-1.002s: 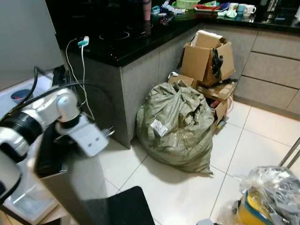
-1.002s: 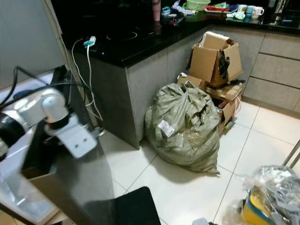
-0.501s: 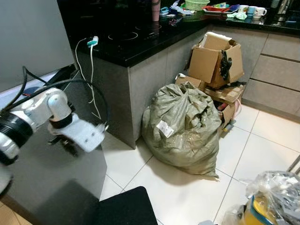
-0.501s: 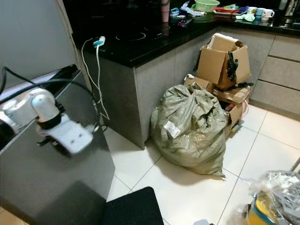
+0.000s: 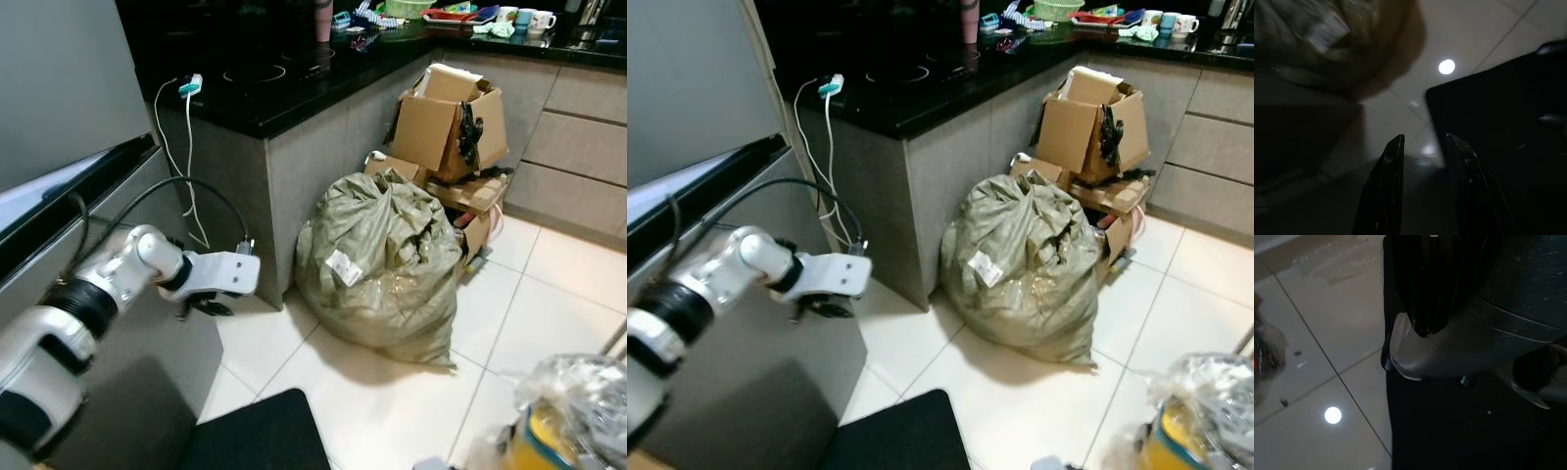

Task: Restocking fridge

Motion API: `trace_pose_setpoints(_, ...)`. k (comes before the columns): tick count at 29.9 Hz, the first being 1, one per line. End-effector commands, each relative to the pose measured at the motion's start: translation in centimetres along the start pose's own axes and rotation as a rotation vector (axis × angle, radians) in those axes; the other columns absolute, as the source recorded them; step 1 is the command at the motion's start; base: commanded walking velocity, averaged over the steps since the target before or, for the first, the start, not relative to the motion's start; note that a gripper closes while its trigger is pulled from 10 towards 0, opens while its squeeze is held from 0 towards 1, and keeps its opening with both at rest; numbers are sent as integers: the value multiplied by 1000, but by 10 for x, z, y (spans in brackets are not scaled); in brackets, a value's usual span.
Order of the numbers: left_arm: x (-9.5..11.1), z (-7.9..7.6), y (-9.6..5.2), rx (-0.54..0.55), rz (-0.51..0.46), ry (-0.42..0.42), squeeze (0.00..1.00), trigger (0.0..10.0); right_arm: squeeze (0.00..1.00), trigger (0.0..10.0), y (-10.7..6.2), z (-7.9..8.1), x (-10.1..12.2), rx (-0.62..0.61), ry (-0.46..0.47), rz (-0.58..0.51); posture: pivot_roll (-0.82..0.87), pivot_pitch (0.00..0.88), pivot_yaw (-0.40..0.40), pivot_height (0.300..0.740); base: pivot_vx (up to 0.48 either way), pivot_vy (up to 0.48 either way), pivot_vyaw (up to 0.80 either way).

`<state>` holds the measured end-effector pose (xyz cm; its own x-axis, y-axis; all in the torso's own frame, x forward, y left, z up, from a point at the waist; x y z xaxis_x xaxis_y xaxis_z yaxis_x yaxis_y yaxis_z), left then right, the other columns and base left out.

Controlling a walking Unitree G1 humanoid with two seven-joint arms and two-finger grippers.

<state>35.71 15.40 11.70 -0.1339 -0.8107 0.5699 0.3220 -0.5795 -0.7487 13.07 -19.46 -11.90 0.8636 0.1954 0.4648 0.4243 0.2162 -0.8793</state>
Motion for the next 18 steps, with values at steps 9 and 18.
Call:
trace_pose_setpoints(9,-77,-97,73,181,91,-704,0,10000,0,10000,-2,9,-20,34,17,70,-62,32,48,740,0,0,800)
trace_pose_setpoints(18,-141,-210,74,281,381,-1081,0,10000,0,10000,-1,10,-19,40,10,69,-64,27,41,740,0,0,797)
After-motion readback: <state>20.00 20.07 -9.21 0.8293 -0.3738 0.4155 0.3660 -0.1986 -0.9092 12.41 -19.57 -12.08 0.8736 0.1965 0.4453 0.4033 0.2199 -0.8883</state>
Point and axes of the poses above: a point about 5 cm out from each wrist's last joint towards the gripper, its own y axis pointing out of the wrist towards the gripper, its own x axis along the axis of the wrist's last joint, z = x × y, the point moved 2 cm from there along y, pointing out of the wrist towards the gripper
